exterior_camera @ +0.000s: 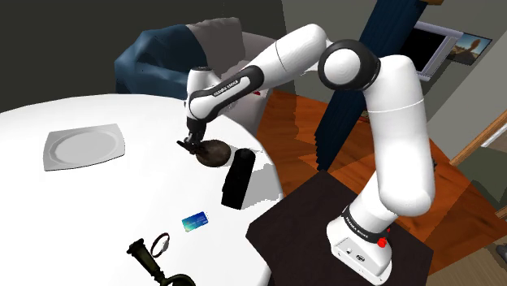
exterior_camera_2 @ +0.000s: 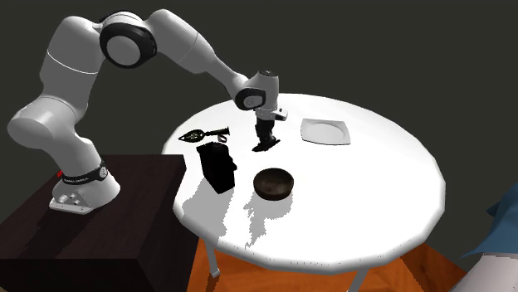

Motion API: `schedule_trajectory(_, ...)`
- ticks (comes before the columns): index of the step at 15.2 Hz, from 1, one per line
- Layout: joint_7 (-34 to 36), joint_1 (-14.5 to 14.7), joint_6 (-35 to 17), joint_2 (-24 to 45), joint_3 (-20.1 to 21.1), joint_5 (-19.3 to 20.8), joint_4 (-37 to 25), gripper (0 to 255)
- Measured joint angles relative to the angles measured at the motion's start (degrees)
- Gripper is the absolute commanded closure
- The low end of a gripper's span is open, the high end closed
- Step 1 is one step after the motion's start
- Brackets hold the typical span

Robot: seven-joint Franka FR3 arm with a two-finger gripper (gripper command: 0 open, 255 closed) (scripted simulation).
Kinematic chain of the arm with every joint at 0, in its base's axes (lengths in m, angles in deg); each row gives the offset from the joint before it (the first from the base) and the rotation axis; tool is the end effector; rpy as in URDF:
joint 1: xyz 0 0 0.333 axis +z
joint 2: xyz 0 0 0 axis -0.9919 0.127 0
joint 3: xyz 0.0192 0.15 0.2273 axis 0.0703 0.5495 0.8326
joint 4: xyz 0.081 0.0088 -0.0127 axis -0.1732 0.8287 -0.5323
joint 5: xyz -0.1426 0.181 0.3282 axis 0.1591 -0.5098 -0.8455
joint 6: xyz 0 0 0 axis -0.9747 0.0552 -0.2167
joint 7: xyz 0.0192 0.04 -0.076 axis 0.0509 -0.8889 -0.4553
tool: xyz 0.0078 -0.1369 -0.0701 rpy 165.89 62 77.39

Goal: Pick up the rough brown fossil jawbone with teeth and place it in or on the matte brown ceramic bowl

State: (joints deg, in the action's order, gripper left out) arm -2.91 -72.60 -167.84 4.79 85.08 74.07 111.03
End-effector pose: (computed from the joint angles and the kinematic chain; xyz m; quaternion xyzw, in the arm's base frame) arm 0.6121 0.2336 0.1228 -0.9631 -0.2660 0.0011 0.0399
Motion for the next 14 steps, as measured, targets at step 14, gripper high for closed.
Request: schedule_trajectory(14, -12.58, -10.51, -0.96, 1.2, -1.62, -1.04, 0.58, 255)
